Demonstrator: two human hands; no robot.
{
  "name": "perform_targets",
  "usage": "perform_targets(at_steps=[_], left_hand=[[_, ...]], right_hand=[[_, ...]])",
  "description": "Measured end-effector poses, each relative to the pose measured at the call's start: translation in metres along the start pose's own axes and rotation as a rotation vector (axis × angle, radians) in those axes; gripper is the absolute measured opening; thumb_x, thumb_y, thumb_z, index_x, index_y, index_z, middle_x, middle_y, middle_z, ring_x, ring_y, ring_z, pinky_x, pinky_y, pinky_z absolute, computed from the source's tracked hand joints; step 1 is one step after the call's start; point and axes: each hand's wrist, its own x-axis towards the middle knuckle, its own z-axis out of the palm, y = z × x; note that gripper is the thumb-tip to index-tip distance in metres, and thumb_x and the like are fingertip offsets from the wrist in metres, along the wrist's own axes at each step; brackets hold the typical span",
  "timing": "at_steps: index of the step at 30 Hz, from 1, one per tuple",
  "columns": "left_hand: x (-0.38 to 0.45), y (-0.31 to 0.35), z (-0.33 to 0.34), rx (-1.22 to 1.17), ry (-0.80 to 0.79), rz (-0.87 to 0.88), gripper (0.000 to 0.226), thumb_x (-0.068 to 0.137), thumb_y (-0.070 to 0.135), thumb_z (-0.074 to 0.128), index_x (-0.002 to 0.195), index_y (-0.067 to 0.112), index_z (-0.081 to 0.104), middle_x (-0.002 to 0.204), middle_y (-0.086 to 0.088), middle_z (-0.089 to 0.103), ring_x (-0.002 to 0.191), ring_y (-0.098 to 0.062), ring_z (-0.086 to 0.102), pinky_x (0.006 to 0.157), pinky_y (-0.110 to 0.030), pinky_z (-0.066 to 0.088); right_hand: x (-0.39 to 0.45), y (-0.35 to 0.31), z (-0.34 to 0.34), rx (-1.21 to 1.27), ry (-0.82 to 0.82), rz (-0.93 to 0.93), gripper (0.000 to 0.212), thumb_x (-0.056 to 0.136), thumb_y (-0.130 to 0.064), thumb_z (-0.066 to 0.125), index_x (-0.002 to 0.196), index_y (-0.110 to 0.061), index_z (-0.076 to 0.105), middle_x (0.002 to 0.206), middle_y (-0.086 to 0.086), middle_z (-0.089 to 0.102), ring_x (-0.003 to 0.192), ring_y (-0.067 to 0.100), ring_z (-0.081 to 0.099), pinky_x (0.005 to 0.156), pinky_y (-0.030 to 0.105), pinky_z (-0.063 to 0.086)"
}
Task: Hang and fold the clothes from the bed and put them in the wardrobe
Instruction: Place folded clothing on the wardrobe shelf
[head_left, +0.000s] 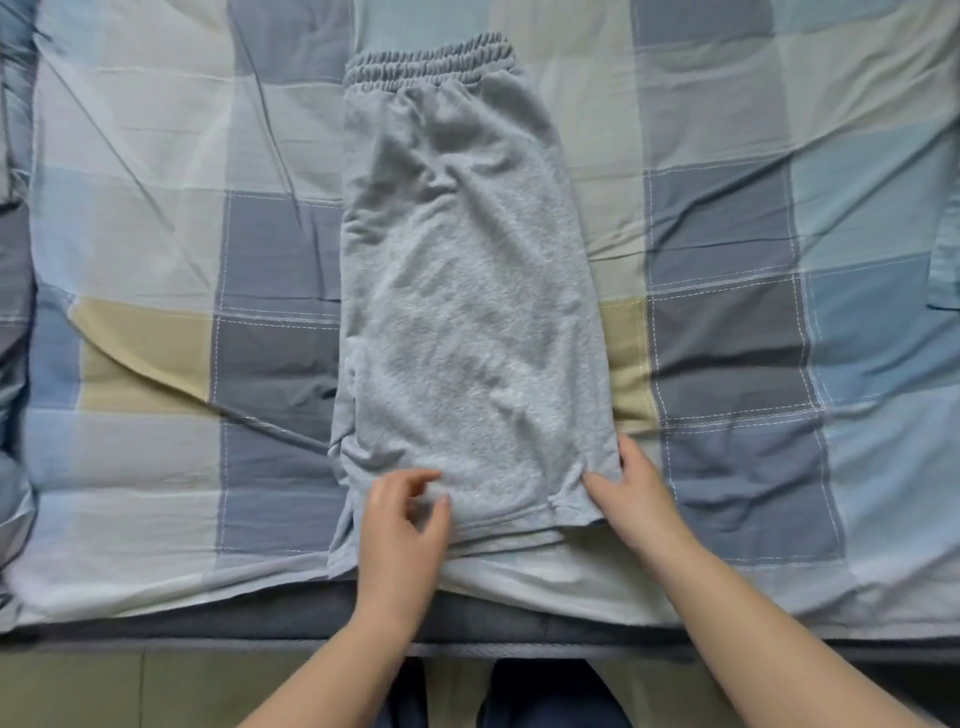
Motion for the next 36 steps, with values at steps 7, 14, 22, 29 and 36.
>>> perform_targets(at_steps=[7, 14, 22, 29, 36], left_hand=[[0.013, -0.04, -0.042, -0.023, 0.12, -0.399, 0.021, 0.087, 0.024, 0.067, 0.103, 0.02, 0.056, 0.111, -0.001, 0.058, 0.096, -0.014, 0.056, 0.082, -0.027, 0.04], [0.004, -0.051, -0.056, 0.032, 0.147, -0.295, 0.012, 0.087, 0.027, 0.068, 0.08, 0.018, 0.065, 0.092, 0.0, 0.061, 0.086, -0.013, 0.057, 0.071, -0.021, 0.036], [-0.006, -0.066, -0.071, -0.015, 0.163, -0.344, 0.002, 0.09, 0.02, 0.064, 0.09, 0.02, 0.065, 0.091, 0.001, 0.067, 0.082, -0.007, 0.059, 0.075, -0.025, 0.047], [0.03, -0.05, -0.071, 0.036, -0.144, -0.353, 0.009, 0.087, 0.036, 0.066, 0.089, 0.029, 0.061, 0.081, 0.006, 0.065, 0.075, -0.013, 0.061, 0.066, -0.027, 0.044], [0.045, -0.042, -0.078, -0.45, -0.342, -0.455, 0.016, 0.09, 0.018, 0.063, 0.094, 0.002, 0.067, 0.09, -0.01, 0.069, 0.084, -0.021, 0.061, 0.065, -0.027, 0.045]], right_hand=[[-0.005, 0.011, 0.01, 0.11, 0.132, 0.039, 0.044, 0.086, -0.009, 0.056, 0.129, -0.018, 0.049, 0.115, 0.001, 0.064, 0.097, 0.019, 0.06, 0.075, 0.029, 0.041], [-0.015, 0.009, 0.012, 0.306, 0.191, 0.017, 0.031, 0.088, -0.002, 0.052, 0.113, -0.02, 0.057, 0.108, 0.002, 0.066, 0.094, 0.018, 0.061, 0.083, 0.035, 0.047], [-0.025, 0.022, 0.014, 0.394, 0.097, 0.149, 0.014, 0.091, -0.009, 0.055, 0.101, -0.014, 0.063, 0.102, 0.006, 0.069, 0.087, 0.017, 0.063, 0.062, 0.023, 0.056], [-0.042, 0.012, 0.054, 1.032, -0.177, 0.386, 0.043, 0.047, -0.035, 0.09, 0.08, -0.021, 0.066, 0.075, 0.001, 0.068, 0.063, 0.013, 0.066, 0.049, 0.02, 0.05], [-0.071, -0.025, 0.147, 0.96, -0.333, 0.505, 0.03, 0.071, -0.022, 0.07, 0.092, -0.011, 0.052, 0.08, 0.001, 0.058, 0.055, 0.008, 0.048, 0.038, 0.016, 0.029]])
